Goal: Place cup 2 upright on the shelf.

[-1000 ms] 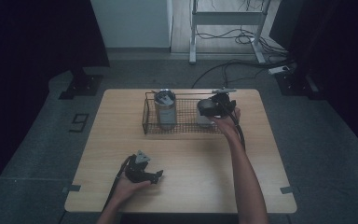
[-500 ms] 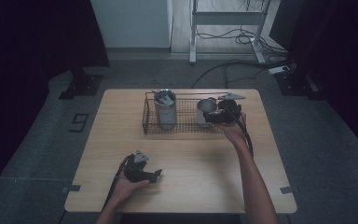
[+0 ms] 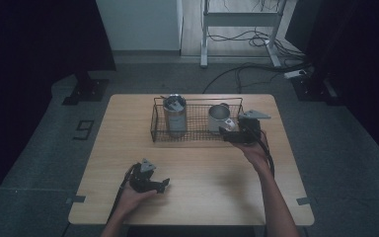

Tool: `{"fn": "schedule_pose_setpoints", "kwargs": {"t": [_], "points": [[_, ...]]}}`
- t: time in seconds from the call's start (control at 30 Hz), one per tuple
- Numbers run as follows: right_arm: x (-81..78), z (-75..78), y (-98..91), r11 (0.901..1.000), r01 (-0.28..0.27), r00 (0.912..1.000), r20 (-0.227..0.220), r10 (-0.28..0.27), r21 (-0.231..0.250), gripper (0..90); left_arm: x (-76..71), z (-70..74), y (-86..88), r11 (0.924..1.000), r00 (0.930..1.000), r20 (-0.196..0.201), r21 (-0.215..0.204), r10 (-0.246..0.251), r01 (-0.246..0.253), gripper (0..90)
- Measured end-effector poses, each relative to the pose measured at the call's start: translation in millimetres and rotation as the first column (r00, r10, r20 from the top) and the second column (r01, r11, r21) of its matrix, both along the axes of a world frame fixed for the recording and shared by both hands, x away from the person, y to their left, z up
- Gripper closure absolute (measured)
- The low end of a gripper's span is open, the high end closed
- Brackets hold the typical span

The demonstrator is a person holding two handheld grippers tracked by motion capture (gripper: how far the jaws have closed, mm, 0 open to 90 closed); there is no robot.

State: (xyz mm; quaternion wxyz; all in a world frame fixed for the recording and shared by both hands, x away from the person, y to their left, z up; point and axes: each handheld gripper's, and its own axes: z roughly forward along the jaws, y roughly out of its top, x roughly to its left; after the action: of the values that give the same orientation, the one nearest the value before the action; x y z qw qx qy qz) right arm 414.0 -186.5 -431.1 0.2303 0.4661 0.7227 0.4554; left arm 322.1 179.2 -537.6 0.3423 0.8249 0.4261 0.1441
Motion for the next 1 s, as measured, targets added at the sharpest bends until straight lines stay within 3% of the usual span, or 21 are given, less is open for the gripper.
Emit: {"fn": "schedule_pose_setpoints", "kwargs": {"t": [0.23, 0.57, 1.0], "points": [[-22.7, -10.9, -15.3, 0.9998, 0.008, 0.9999, 0.011, -0.008, 0.02, 7.7, 0.3, -1.5, -0.4, 1.0, 1.0, -0.004, 0.005, 0.003, -0.003, 11.0], [-57.6, -41.1, -41.5, 0.997, 0.038, 0.9993, -0.001, -0.038, 0.067, 9.4, 0.8, -2.2, 0.9, 0.9999, 1.0, -0.005, 0.011, 0.008, -0.008, 11.0], [-88.3, -75.1, -57.3, 0.996, 0.054, 0.9979, -0.041, -0.051, 0.071, 10.7, 1.7, -3.1, 3.5, 0.9998, 0.9999, -0.007, 0.015, 0.015, -0.015, 11.1]]}}
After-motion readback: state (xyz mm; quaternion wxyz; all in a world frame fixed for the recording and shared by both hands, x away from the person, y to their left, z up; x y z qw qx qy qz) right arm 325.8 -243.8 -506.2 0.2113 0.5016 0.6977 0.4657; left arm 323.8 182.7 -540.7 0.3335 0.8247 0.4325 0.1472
